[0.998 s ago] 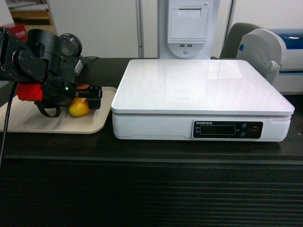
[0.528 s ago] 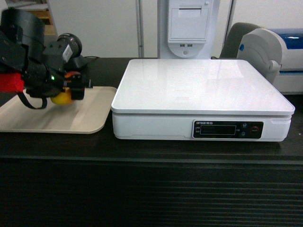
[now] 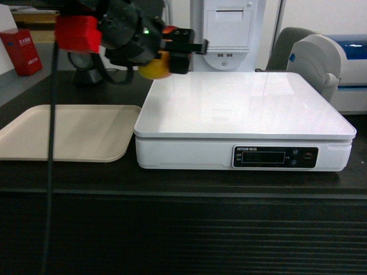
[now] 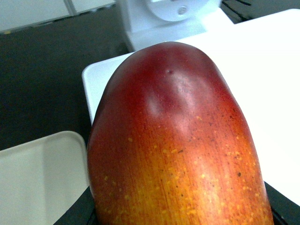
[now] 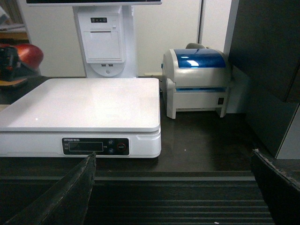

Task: Place dark red mango on scale at checkout

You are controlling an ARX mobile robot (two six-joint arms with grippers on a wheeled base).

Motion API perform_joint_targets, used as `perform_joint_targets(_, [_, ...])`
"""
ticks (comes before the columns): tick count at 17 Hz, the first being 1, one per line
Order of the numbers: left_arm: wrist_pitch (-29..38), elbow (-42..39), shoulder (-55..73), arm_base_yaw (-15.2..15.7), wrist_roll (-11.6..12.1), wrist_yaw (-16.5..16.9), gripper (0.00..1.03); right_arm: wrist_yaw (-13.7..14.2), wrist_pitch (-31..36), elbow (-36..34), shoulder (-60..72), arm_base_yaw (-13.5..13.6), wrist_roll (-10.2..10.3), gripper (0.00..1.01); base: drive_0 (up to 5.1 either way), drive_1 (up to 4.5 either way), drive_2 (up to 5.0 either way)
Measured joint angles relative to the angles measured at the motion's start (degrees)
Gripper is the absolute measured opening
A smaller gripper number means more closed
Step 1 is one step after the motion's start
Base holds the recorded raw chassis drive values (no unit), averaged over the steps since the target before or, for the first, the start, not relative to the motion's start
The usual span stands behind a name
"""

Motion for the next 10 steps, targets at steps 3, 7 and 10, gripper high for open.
perform_joint_targets(3, [-2.3,6.6,4.2,-6.5,-1.7,-1.9,0.59,0.0,0.0,0.0,0.0,0.0,0.0,0.98,0.0,0.00,0.0])
perform_joint_targets(7, [-6.4,15.1,11.7,-11.1,-3.9,-2.7,0.59,0.0,0.0,0.0,0.0,0.0,0.0,0.98,0.0,0.00,0.0])
perform_joint_targets(10, [-10.0,22.0,17.6,-11.4,-6.0,-4.3,0.59,0.0,0.0,0.0,0.0,0.0,0.0,0.98,0.0,0.00,0.0])
